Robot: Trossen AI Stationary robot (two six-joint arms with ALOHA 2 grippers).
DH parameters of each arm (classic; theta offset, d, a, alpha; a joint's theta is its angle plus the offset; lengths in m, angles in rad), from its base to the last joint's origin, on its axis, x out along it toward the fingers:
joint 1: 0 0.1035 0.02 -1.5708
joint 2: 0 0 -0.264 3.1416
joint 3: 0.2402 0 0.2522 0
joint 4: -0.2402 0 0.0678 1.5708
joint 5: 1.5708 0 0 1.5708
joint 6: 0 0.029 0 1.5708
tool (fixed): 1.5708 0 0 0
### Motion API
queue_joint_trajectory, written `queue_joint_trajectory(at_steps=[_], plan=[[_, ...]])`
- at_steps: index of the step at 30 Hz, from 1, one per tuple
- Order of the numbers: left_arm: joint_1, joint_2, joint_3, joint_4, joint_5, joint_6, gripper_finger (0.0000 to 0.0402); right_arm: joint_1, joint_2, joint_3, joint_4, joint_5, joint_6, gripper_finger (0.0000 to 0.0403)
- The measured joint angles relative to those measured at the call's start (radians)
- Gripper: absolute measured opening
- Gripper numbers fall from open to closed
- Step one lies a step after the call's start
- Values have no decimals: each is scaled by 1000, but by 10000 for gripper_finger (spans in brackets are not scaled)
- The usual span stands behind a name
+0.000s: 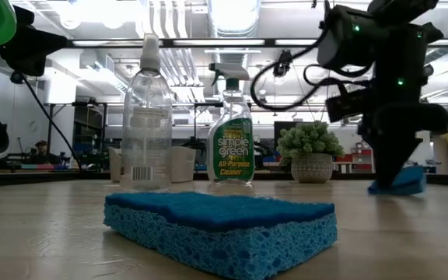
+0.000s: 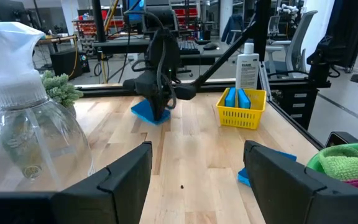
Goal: Pick & Place Kitchen Items
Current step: Put the blue sponge into the yellow bin
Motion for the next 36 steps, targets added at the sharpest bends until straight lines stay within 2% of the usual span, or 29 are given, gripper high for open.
queue_joint_trajectory(at_steps=[6, 13, 21, 25, 32, 36], plan=[[0, 0, 0, 0, 0, 1, 254, 0, -30, 2, 178, -3, -84, 17], [0, 0, 0, 0, 0, 2, 254, 0, -35, 74, 182, 13, -126, 17], [0, 0, 0, 0, 0, 1, 254, 8, -36, 109, 164, -8, -101, 26], [0, 0, 0, 0, 0, 1, 254, 9, -16, 108, 129, -8, -73, 75], [0, 0, 0, -1, 0, 1, 254, 26, 49, 121, 64, -10, -46, 210], [0, 0, 0, -1, 0, 1, 254, 40, 86, 135, 3, -11, -2, 257]])
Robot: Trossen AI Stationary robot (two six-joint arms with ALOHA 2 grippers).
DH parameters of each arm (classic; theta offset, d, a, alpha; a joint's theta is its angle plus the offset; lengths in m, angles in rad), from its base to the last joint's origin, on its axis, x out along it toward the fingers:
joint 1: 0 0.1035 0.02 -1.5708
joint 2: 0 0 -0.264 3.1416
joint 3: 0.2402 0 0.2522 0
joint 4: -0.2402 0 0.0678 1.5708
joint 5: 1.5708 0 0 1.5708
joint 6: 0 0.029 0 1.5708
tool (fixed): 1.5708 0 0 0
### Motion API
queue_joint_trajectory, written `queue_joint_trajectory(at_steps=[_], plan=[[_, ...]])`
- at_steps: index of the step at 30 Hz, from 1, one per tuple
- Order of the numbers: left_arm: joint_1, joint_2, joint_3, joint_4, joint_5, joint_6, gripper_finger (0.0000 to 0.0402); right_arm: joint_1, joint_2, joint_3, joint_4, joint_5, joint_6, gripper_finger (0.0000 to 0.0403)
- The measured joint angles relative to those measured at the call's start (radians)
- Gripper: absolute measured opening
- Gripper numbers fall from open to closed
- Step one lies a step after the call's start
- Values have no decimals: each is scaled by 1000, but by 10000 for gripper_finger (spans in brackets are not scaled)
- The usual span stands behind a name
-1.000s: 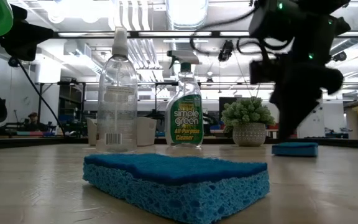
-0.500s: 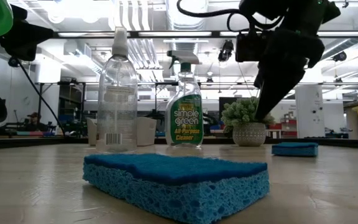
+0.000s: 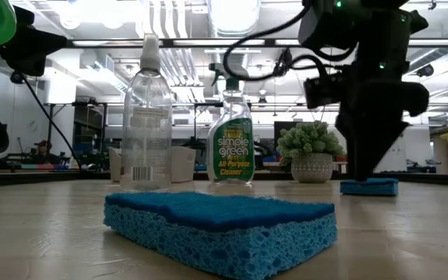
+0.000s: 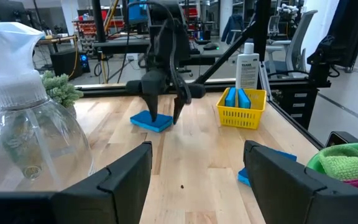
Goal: Pick & Place Kitchen Items
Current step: Put the blue sponge into the yellow bin
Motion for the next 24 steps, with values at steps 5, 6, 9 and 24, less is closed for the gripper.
queue_joint_trajectory(at_steps=[5, 6, 9, 24], plan=[[0, 0, 0, 0, 0, 0, 254, 15, 45, 9, -41, 11, 32, 273], [0, 0, 0, 0, 0, 0, 254, 16, 55, 10, -42, 17, 33, 273], [0, 0, 0, 0, 0, 0, 254, 16, 90, 15, -48, 45, 41, 273], [0, 0, 0, 0, 0, 0, 254, 28, 164, 116, -127, 86, 48, 30]])
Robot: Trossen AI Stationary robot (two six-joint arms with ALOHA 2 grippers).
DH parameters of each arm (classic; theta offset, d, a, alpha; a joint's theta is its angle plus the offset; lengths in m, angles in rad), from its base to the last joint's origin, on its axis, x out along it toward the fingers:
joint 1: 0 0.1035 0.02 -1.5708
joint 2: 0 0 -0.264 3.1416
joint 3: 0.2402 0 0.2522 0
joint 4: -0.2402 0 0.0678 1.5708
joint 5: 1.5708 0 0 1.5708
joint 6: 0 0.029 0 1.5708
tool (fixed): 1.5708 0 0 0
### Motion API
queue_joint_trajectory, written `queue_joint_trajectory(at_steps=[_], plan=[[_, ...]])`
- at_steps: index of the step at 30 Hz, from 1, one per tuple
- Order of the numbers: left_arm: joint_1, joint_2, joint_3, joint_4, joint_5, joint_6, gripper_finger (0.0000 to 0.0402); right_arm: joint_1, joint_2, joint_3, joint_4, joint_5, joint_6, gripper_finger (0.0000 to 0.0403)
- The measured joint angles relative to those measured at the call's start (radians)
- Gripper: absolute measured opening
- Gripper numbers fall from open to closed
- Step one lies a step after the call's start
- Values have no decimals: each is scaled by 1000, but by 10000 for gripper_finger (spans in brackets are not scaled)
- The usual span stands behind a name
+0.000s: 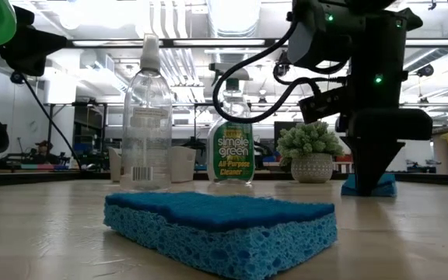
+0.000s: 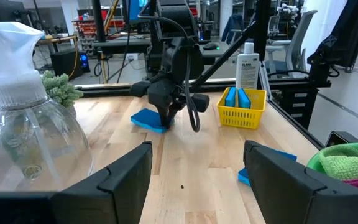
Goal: Pick & Place Kitchen Items
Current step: Put the blue sponge into the yellow bin
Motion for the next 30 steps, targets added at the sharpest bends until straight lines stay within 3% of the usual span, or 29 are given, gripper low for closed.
queue_joint_trajectory(at_steps=[11, 24, 30], plan=[[0, 0, 0, 0, 0, 0, 254, 99, -64, 33, 31, 93, -16, 18], [0, 0, 0, 0, 0, -2, 254, 302, -160, 36, 445, 137, -204, 18], [0, 0, 0, 0, 0, -2, 254, 380, -161, 36, 506, 136, -222, 18]])
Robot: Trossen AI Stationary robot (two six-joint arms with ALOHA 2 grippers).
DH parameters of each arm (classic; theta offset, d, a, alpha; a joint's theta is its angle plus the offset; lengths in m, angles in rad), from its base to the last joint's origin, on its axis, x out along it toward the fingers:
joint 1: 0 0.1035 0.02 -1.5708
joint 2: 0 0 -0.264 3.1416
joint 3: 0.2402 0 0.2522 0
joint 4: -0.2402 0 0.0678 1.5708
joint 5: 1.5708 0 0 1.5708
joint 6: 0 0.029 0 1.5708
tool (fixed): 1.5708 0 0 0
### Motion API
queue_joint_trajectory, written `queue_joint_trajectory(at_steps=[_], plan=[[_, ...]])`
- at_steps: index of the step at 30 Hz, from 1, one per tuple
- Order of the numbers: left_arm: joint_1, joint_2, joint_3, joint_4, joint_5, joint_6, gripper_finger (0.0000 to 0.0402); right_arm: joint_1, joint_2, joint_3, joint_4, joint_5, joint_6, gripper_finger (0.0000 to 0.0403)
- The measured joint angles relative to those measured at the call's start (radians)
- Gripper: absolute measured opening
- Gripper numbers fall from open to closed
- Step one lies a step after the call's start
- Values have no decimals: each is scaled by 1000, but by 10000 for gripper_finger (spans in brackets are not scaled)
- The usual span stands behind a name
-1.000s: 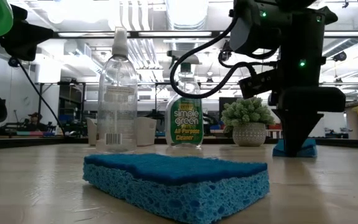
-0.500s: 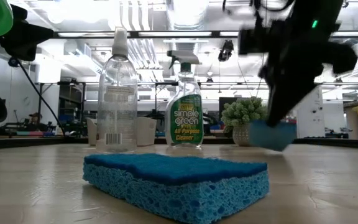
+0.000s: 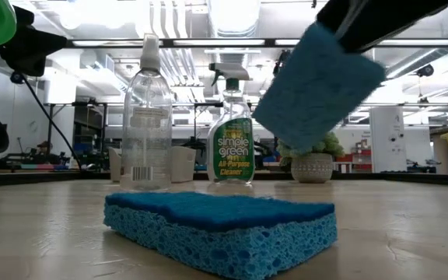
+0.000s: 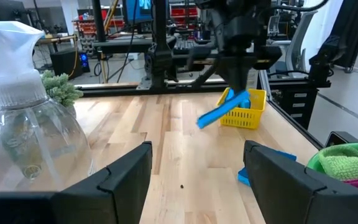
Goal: Pick & Place Kitchen Items
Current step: Put the blue sponge into the yellow bin
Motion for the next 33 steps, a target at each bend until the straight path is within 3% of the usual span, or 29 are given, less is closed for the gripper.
queue_joint_trajectory(at_steps=[11, 18, 33], plan=[[0, 0, 0, 1, 0, 0, 254, 155, -61, 13, 5, 11, 165, 18], [0, 0, 0, 1, 0, 0, 254, 229, -80, 103, -169, 14, 338, 18], [0, 0, 0, 1, 0, 0, 254, 328, -81, 198, -265, -58, 627, 18]])
